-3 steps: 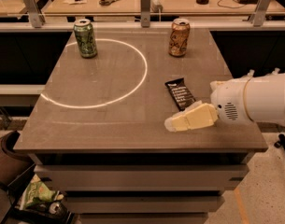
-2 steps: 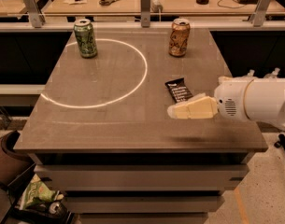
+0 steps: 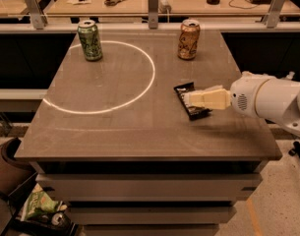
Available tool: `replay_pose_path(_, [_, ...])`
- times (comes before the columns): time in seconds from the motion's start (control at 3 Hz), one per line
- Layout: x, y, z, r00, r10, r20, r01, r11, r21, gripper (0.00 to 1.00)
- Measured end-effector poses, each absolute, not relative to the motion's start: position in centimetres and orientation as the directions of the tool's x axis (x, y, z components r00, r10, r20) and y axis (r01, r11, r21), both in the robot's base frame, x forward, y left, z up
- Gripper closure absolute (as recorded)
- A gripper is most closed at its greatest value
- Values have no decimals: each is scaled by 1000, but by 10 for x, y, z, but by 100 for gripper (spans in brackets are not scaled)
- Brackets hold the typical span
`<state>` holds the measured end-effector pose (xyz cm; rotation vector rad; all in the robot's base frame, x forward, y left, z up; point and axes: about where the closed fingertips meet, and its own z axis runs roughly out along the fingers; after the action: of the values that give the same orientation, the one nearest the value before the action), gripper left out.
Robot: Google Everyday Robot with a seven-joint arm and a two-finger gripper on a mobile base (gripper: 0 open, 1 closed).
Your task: Move rxbar chocolate near green can
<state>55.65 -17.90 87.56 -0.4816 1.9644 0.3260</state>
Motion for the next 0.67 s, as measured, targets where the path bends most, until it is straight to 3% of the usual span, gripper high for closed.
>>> replay_pose_path(0.67, [568, -153, 882, -361, -185, -914, -457, 890, 0, 0])
